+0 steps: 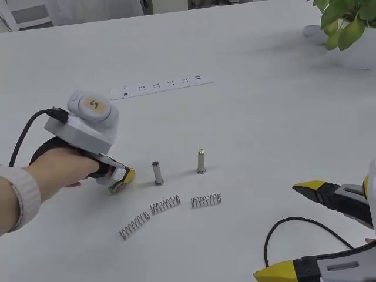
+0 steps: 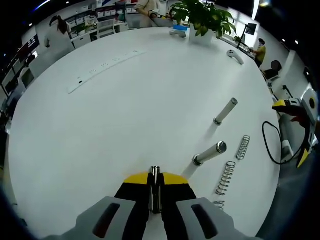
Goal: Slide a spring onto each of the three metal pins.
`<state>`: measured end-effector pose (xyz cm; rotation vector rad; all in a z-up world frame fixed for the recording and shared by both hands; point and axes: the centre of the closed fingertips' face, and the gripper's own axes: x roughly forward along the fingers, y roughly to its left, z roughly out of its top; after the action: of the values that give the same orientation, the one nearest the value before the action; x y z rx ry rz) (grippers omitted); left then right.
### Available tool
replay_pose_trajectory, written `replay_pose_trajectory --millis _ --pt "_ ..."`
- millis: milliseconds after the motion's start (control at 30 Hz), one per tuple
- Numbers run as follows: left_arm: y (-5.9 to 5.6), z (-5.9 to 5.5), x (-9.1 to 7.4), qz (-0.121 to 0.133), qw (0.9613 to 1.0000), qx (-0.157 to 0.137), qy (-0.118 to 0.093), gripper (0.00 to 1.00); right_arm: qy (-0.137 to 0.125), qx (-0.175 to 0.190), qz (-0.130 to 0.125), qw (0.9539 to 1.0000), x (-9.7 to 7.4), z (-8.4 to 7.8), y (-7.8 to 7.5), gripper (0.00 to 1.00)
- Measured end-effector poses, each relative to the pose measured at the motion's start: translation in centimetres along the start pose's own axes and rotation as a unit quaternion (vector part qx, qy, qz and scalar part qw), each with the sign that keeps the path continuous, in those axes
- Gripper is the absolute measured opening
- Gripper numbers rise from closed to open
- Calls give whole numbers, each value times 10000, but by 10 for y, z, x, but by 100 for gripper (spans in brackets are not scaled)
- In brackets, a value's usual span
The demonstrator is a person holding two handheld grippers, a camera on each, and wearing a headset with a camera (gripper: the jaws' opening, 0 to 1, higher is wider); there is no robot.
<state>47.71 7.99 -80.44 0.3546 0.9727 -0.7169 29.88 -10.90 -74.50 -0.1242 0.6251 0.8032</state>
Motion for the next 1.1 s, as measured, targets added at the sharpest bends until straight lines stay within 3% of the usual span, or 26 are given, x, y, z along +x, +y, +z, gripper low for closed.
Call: replay_pose_trajectory --millis 300,1100 --pt "-1 -4 -3 -14 10000 -12 8 0 0 -21 18 10000 1 1 2 96" --pt "1 -10 -36 64 9992 -102 -388 0 -1 -62 83 9999 4 2 8 96"
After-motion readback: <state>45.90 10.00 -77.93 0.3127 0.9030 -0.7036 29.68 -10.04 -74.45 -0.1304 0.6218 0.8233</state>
